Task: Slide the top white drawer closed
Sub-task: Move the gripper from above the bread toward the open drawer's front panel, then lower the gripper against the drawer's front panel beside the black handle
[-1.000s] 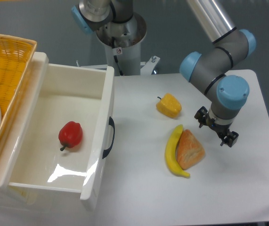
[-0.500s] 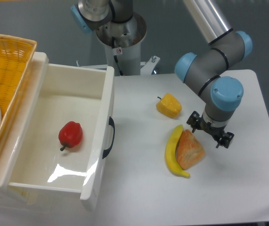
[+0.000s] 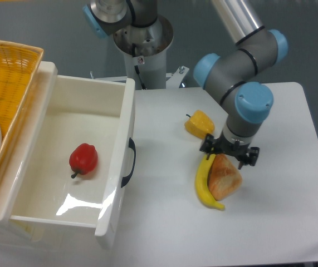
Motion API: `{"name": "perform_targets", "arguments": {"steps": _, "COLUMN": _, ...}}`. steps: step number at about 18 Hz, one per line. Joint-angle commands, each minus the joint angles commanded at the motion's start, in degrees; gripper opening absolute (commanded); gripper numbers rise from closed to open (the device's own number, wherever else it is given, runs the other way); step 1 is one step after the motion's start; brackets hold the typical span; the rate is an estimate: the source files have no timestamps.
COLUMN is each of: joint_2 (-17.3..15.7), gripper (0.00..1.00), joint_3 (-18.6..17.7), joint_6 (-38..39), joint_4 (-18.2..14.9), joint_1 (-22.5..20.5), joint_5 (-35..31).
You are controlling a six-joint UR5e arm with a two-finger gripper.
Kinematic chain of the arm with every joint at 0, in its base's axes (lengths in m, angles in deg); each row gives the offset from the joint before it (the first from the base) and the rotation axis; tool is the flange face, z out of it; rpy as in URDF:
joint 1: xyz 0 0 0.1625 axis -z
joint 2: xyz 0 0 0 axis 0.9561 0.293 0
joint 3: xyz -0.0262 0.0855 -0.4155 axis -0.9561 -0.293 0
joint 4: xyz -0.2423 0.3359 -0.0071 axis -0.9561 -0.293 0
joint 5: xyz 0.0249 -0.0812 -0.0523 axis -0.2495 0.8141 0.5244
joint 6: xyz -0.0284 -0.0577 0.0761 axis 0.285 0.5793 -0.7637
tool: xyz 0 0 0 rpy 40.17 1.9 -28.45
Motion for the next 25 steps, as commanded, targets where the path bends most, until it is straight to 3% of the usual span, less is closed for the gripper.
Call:
{"name": "perform_targets", "arguments": {"steps": 3, "joint_2": -0.2, "gripper": 0.86, "joint_3": -0.1, "joint_6": 3.5, "joint_4": -0.6, "joint_1": 0.4, "joint_5": 4.8}}
{"name": "perform_targets", "arguments": {"steps": 8, "joint_2": -1.8, "gripper": 0.67, "joint_3": -0.1, "joint_6": 3.4, "joint_4": -7.4, "joint_1": 0.9, "joint_5": 10.0}}
{"name": "perform_targets", "arguments": {"steps": 10, "joint_2": -1.8, "gripper": 0.49, "joint_3": -0.1, "joint_6": 3.3, "joint_4": -8.4, "joint_1": 1.2, "joint_5": 11.9}}
{"name": "perform_targets", "arguments": {"steps": 15, "joint_2": -3.3, "gripper": 0.28, "joint_3": 0.0, "joint_6": 3.3, "joint_4": -9.1, "joint_1": 2.7, "joint_5": 16.0}}
{"name": "perform_targets", "arguments": {"steps": 20, "joint_2": -4.0, "gripper": 0.17, "joint_3": 0.2, "joint_6": 3.4, "joint_4": -9.2, "joint_1": 2.4, "joint_5": 19.3}}
{"name": "perform_targets", "arguments": {"steps": 25, "joint_2": -4.5, "gripper": 0.12, "joint_3": 0.5, "joint_6": 3.4, "joint_4": -11.1, "joint_1": 2.2, "joint_5": 20.8}}
